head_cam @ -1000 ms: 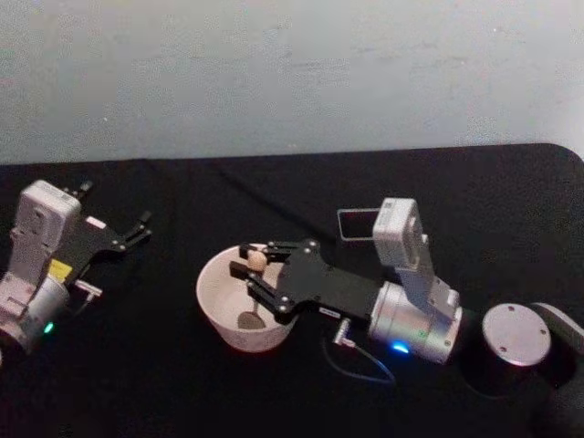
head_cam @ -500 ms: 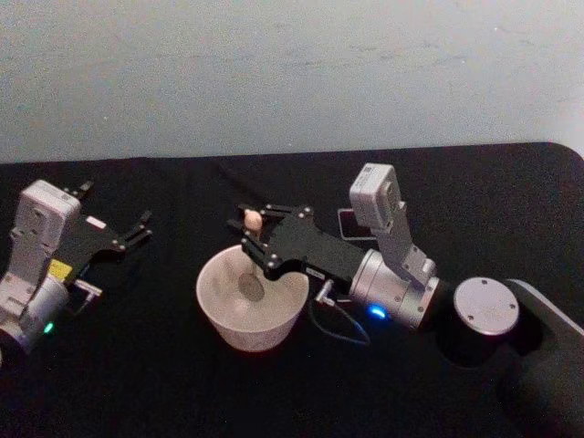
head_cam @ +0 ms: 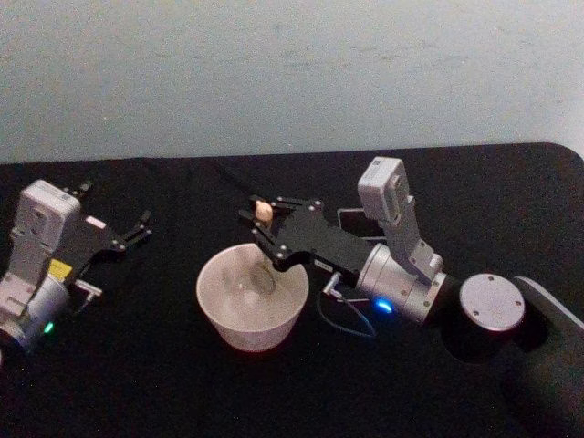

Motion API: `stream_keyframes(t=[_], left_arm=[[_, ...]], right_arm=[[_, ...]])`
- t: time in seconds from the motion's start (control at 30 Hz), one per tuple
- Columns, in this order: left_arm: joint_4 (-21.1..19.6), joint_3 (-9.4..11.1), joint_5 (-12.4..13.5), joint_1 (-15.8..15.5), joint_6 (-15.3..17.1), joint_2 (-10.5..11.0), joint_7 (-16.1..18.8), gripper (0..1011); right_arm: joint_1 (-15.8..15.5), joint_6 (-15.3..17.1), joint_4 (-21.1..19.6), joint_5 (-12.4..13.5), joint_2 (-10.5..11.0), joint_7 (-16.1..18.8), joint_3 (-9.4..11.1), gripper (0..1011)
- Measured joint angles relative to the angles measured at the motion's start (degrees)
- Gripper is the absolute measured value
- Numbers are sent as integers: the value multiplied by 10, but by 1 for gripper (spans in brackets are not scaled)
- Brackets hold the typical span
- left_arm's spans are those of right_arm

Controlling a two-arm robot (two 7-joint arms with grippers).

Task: Pick up the stirring spoon with one hand, stir inside the cup, then place it back in its original position.

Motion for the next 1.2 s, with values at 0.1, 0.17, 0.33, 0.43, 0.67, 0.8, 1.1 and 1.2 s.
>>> stream_keyframes(t=[0.1,0.17,0.33,0.43,0.67,0.8,1.1,1.2], left_arm=[[0,0,0,0,0,0,0,1001],[0,0,0,0,0,0,0,1001],[0,0,0,0,0,0,0,1001],[0,0,0,0,0,0,0,1001],[0,0,0,0,0,0,0,1002],[0,0,0,0,0,0,0,1001],[0,0,0,0,0,0,0,1001],[0,0,0,0,0,0,0,1002]], right_arm=[[-3,1,-4,0,3,0,3,212],[-9,3,-11,1,8,1,6,212],[-24,9,-34,8,24,5,12,212],[-37,14,-53,14,35,10,15,212],[-61,24,-92,26,55,25,9,212],[-69,29,-108,33,58,33,0,212],[-56,27,-95,30,38,32,-23,212],[-44,21,-75,23,25,24,-26,212]])
